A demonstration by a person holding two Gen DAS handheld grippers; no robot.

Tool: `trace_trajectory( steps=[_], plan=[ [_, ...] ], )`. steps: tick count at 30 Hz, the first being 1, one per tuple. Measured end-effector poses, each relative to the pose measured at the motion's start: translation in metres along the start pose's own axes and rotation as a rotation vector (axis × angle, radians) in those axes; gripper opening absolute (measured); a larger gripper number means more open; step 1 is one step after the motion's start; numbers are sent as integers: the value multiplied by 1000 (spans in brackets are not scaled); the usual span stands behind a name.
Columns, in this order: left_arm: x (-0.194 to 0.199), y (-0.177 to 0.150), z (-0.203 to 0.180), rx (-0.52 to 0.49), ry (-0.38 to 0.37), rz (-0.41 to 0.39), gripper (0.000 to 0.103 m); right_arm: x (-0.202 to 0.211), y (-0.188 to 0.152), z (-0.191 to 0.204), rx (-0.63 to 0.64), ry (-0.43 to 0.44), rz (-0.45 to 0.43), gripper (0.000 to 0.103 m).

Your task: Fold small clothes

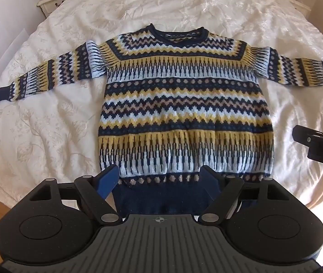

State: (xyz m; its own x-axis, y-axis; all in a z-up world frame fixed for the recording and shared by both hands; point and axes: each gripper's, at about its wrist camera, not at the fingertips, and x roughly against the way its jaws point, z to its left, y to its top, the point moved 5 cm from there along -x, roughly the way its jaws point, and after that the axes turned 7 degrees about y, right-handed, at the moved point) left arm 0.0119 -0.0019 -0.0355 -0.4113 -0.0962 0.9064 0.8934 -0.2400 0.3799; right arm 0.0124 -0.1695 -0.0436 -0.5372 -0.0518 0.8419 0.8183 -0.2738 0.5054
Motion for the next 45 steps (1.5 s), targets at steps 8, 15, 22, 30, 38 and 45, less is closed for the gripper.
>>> trace_trajectory(
  steps=[8,15,22,30,38,45],
  plan=[
    [1,-2,1,2,-3,-4,77,1,2,3,11,3,0,102],
    [1,-4,2,1,-4,-6,77,0,2,5,11,2,-1,102],
    [1,-6,4,1,-8,-1,77,0,2,5,10,2,0,102],
    [-2,-6,4,5,-8,5,77,-4,3,9,12,4,5,102],
    [-4,-5,7,11,-7,9,77,-5,3,10,13,4,7,102],
    [-4,-6,8,11,-8,9,77,-6,1,13,12,4,8,102]
  ],
)
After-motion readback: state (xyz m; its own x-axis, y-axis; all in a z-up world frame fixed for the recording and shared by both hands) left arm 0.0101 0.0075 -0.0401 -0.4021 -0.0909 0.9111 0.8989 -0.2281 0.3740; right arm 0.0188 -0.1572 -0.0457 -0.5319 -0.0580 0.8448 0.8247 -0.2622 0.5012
